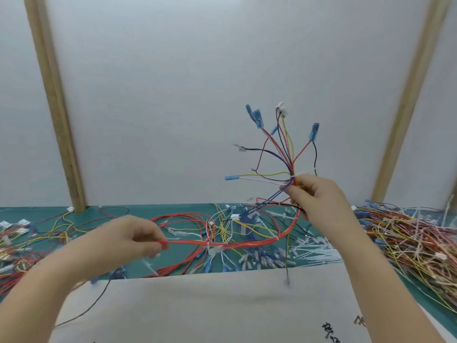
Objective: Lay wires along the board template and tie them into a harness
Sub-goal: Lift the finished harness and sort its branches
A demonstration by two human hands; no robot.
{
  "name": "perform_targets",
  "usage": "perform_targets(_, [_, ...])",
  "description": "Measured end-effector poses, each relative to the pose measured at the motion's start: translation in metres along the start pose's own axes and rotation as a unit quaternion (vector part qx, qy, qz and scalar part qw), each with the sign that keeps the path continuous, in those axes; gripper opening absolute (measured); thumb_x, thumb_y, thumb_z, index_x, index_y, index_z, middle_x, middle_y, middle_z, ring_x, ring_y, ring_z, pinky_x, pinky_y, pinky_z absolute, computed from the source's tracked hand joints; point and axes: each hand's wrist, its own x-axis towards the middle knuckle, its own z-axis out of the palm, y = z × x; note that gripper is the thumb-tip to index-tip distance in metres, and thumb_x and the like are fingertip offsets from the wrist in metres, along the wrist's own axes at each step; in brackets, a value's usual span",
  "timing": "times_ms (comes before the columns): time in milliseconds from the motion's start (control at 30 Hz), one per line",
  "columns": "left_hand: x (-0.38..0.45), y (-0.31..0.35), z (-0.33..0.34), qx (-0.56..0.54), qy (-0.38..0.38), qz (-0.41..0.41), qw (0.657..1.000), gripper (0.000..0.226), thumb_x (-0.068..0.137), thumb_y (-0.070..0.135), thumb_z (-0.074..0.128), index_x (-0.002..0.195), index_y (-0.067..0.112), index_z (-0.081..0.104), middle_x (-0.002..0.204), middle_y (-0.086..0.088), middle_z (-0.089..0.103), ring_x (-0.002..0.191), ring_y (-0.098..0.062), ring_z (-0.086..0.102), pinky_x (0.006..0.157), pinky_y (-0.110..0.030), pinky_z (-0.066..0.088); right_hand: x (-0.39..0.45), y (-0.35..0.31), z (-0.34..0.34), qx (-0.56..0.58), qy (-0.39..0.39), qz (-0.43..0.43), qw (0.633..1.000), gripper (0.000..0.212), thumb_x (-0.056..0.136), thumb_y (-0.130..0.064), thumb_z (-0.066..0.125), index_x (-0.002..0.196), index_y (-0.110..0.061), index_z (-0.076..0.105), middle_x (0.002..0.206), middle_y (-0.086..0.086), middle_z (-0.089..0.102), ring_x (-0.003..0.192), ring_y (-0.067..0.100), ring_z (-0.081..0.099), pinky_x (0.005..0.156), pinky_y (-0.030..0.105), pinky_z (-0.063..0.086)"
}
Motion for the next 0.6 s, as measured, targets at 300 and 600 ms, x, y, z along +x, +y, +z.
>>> perform_targets(300, [0.004,0.003,-0.002,0.056,0.202,0.09,0.973,0.044,0.078,0.014,0.071,0.063,0.055,0.064,0.074,0.013,0.059,0.068,0.008,0.053,0.059,-0.005,0.036,-0.002,-0.006,0.006,0.208,-0.016,0.119,0.971,0.021,0.091,-0.018,0.056,0.073,-0.02,0.068,0.058,-0.007,0.06,0.048,0.0,0.053,0.045,0.015,0.046])
perform_targets(600, [0.001,0.026,0.019,0.203,0.089,0.015,0.975,0.03,0.088,0.017,0.054,0.108,0.039,0.058,0.087,0.019,0.047,0.08,0.001,0.046,0.069,-0.01,0.031,-0.006,-0.015,0.003,0.294,-0.062,0.134,0.944,0.022,0.094,-0.006,0.048,0.086,-0.015,0.067,0.073,0.001,0.073,0.065,0.007,0.063,0.052,0.019,0.053])
